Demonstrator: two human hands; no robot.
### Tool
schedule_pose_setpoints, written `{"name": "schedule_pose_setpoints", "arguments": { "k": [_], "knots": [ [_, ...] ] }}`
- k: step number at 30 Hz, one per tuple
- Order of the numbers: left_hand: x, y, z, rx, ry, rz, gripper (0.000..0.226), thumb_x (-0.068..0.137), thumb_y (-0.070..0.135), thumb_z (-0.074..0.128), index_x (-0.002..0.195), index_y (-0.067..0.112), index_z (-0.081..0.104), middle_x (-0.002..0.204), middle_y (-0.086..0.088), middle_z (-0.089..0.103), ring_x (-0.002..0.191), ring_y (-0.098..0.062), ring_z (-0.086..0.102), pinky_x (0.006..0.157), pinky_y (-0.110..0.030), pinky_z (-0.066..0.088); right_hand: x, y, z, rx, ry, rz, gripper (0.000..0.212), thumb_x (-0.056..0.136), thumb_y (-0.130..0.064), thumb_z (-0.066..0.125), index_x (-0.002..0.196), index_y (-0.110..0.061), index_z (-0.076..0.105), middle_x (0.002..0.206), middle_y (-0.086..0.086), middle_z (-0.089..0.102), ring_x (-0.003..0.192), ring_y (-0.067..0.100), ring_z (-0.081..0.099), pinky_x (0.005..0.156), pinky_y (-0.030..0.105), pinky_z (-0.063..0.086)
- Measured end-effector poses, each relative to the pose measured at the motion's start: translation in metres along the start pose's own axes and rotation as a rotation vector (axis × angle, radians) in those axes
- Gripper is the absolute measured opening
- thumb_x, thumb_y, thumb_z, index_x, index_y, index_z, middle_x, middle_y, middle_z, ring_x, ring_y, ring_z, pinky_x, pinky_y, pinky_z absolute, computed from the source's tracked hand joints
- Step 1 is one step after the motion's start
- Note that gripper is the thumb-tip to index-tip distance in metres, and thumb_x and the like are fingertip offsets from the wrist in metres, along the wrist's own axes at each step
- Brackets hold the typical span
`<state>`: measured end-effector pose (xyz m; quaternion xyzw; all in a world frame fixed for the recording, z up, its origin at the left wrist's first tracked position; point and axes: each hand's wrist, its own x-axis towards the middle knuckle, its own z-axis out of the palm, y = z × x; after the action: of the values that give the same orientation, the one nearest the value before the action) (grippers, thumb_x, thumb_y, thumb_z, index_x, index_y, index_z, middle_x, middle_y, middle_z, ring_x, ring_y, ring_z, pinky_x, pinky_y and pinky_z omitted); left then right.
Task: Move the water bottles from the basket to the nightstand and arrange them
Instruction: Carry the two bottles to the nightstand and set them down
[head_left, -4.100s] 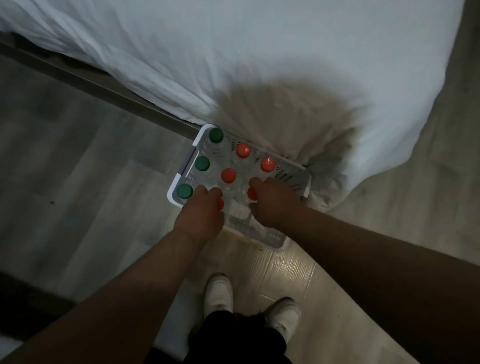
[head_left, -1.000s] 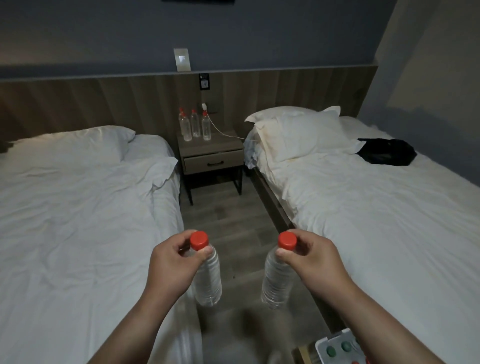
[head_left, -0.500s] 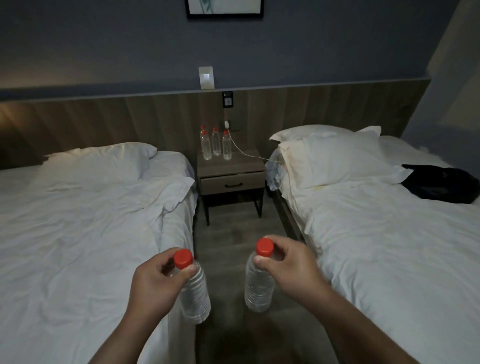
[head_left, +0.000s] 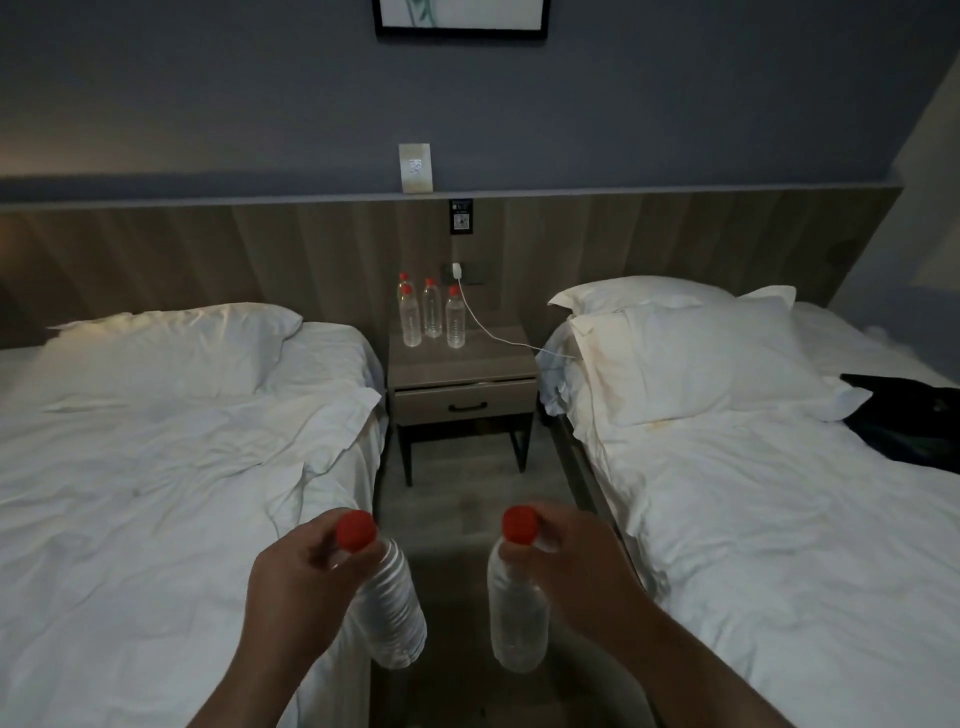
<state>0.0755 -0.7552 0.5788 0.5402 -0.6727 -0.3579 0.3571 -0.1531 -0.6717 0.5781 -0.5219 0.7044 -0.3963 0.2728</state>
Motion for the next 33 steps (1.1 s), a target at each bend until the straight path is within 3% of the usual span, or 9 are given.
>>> {"name": "schedule_pose_setpoints", "arguments": {
  "k": [3,9,16,20,24,29,31,33],
  "knots": [
    [0.050,-0.011,-0.003,0.034,-0.013,0.024,0.021,0.072,0.016,0.083,0.081,0.032,0.072,0.066,0.014,0.068,0.067,-0.005,0.064,0.063,-0.023,0.044,0.044,-0.010,0.012,-0.014,0.014,0.003,0.023,0.078,-0.022,0.073,0.067,-0.036,0.059,0.067,-0.024,0.062,0.065,-0.006,0.058,0.063,0.009,0.043],
    [0.152,-0.020,-0.009,0.040,-0.066,0.013,0.020,0.074,0.021,0.082,0.091,0.028,0.074,0.075,0.011,0.070,0.075,-0.003,0.063,0.065,-0.016,0.040,0.123,-0.026,0.022,0.037,0.090,0.122,0.011,0.077,-0.026,0.074,0.080,-0.034,0.067,0.079,-0.019,0.068,0.075,-0.007,0.063,0.063,0.010,0.044],
    [0.239,-0.012,0.011,0.041,-0.170,0.044,0.019,0.077,0.021,0.080,0.089,0.032,0.070,0.071,0.011,0.068,0.070,-0.004,0.061,0.063,-0.016,0.040,0.179,-0.021,0.011,0.078,0.196,0.140,0.009,0.075,-0.022,0.073,0.082,-0.021,0.068,0.073,-0.002,0.065,0.069,0.010,0.061,0.068,0.032,0.052],
    [0.269,-0.007,0.040,-0.001,-0.195,0.047,0.032,0.075,0.016,0.081,0.079,0.042,0.063,0.067,0.016,0.069,0.069,-0.003,0.062,0.063,-0.015,0.041,0.209,-0.001,-0.002,0.072,0.198,0.138,0.009,0.076,-0.015,0.073,0.074,-0.017,0.064,0.063,-0.007,0.057,0.061,0.000,0.051,0.061,0.021,0.044],
    [0.303,-0.005,0.074,0.043,-0.191,0.022,0.025,0.073,0.017,0.083,0.084,0.034,0.069,0.067,0.021,0.068,0.067,0.004,0.063,0.061,-0.013,0.043,0.252,0.024,-0.020,0.044,0.197,0.159,0.016,0.074,-0.013,0.074,0.067,-0.020,0.062,0.056,-0.014,0.054,0.054,-0.001,0.048,0.054,0.011,0.037],
    [0.343,0.015,0.117,0.053,-0.142,-0.022,0.026,0.070,0.018,0.086,0.092,0.027,0.073,0.080,0.008,0.071,0.081,-0.011,0.066,0.068,-0.019,0.044,0.319,0.054,-0.056,-0.016,0.136,0.137,0.017,0.077,-0.026,0.074,0.073,-0.037,0.062,0.086,-0.027,0.064,0.080,-0.007,0.060,0.065,0.008,0.047],
    [0.360,0.022,0.131,0.046,-0.109,-0.029,0.026,0.063,0.029,0.089,0.084,0.032,0.074,0.074,0.007,0.071,0.080,-0.013,0.067,0.066,-0.022,0.047,0.348,0.062,-0.071,0.002,0.101,0.122,0.015,0.078,-0.029,0.073,0.079,-0.040,0.063,0.090,-0.027,0.064,0.085,-0.009,0.060,0.066,0.008,0.045],
    [0.374,0.030,0.140,-0.010,-0.047,-0.033,0.026,0.050,0.052,0.076,0.072,0.039,0.071,0.070,0.006,0.071,0.070,-0.008,0.066,0.066,-0.020,0.047,0.376,0.067,-0.083,0.023,0.070,0.118,0.018,0.079,-0.032,0.072,0.080,-0.047,0.062,0.089,-0.024,0.066,0.089,-0.011,0.058,0.071,0.010,0.044]
  ]
}}
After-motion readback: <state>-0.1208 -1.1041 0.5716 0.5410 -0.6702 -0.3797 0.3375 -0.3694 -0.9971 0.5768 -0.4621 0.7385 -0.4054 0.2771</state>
